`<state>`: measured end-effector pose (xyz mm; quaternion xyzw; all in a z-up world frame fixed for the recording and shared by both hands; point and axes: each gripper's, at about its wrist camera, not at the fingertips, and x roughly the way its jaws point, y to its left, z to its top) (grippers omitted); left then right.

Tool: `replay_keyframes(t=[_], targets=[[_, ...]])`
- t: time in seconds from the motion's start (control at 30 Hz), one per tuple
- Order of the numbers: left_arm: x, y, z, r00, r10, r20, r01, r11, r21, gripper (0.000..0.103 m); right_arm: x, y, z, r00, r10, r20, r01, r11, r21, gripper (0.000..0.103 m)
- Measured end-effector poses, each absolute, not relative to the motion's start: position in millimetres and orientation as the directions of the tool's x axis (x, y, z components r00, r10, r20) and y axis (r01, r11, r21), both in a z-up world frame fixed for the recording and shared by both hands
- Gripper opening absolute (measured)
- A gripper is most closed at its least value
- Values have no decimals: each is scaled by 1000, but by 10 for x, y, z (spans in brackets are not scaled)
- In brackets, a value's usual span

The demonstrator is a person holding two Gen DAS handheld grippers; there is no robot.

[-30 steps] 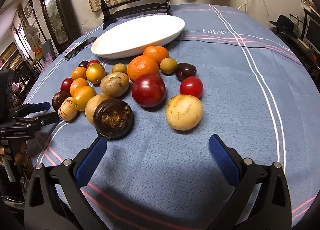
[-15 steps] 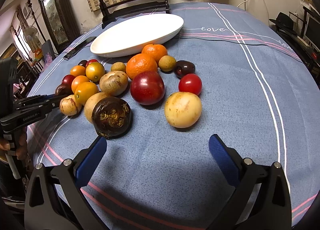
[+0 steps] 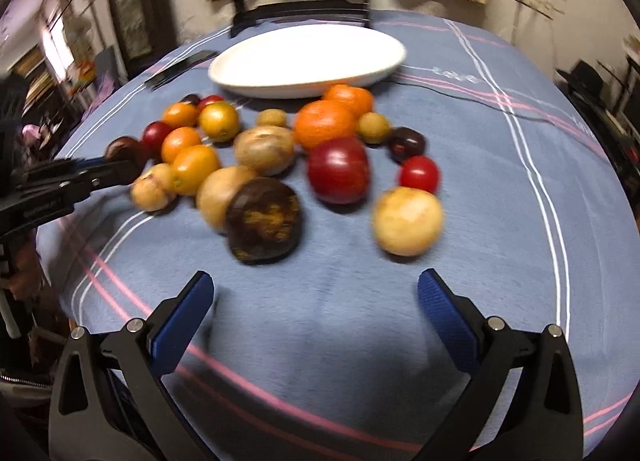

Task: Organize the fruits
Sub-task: 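Grasp a small dark brown fruit with the left tool while the right tool grasps a dark purple mangosteen, then carry both dark fruits onto the white plate and open both tools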

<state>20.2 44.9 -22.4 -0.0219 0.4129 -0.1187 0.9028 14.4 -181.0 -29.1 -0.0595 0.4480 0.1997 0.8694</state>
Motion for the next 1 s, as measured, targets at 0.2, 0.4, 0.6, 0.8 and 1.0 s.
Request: replay_keyframes(t=[0.2, 0.4, 0.6, 0.8, 1.0], targets=[[188, 476, -259, 623, -246, -743, 199, 968, -154, 24, 277, -1517, -304, 488, 285, -825, -471, 882, 25, 89], [177, 508, -268, 623, -251, -741, 199, 967, -161, 24, 466, -1418, -342, 445, 304, -842, -514, 857, 38, 66], [186, 514, -285, 621, -249, -744, 193, 968, -162, 24, 448, -1498, -323, 423, 378, -824, -539, 836, 106, 46], [181, 484, -269, 618, -247, -746, 197, 968, -158, 24, 399, -1622, -279, 431, 406, -806, -527, 838, 140, 45], [171, 452, -175, 629, -244, -738, 212, 967, -140, 24, 359, -1763, -83, 490, 417, -765, -512, 848, 134, 45]])
